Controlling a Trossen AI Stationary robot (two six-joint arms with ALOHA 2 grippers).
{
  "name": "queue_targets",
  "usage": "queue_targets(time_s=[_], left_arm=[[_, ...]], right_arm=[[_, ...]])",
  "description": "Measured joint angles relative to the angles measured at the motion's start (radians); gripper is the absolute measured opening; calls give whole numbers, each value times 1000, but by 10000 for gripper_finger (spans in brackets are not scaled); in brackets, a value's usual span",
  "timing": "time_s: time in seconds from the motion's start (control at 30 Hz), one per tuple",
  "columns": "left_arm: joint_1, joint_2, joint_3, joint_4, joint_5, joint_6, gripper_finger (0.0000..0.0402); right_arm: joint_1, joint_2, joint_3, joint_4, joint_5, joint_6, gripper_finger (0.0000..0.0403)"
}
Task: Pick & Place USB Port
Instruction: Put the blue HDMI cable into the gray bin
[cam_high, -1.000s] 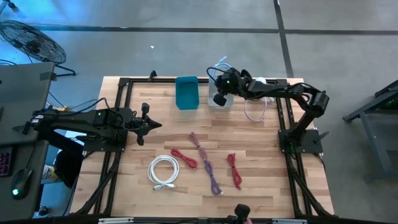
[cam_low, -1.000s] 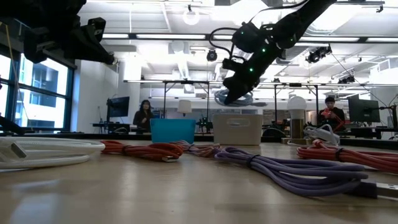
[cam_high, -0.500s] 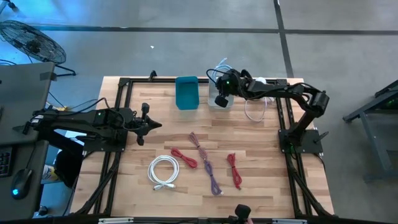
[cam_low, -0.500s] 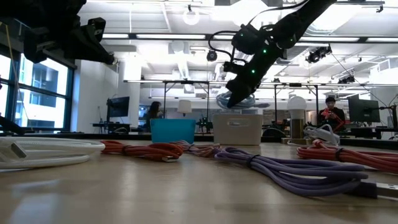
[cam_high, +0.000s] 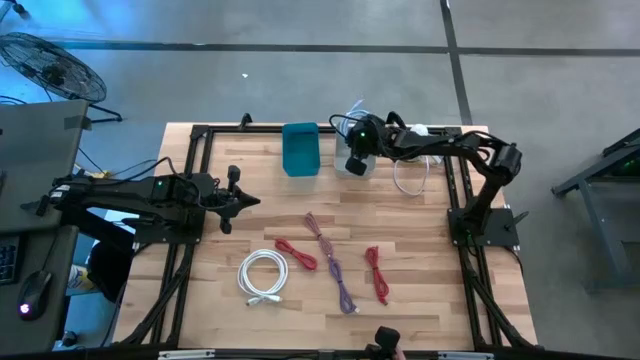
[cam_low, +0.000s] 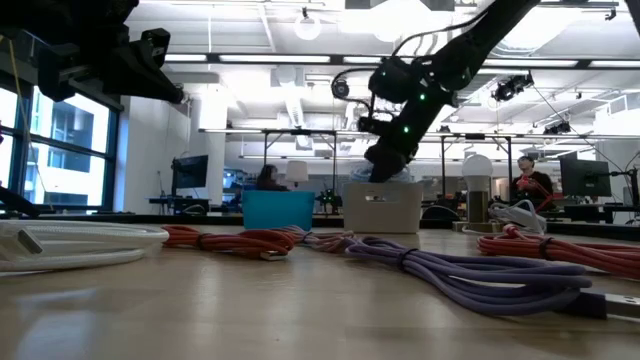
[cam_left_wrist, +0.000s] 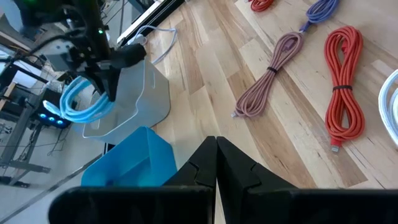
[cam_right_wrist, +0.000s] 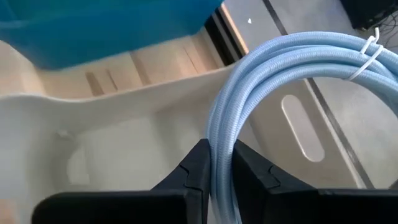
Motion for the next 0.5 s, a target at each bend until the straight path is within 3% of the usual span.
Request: queue_targets(time_s=[0.5], left_arm=[[0,0,0,-7,0,0,1]], right_arm=[[3,30,0,39,21,-3,97]])
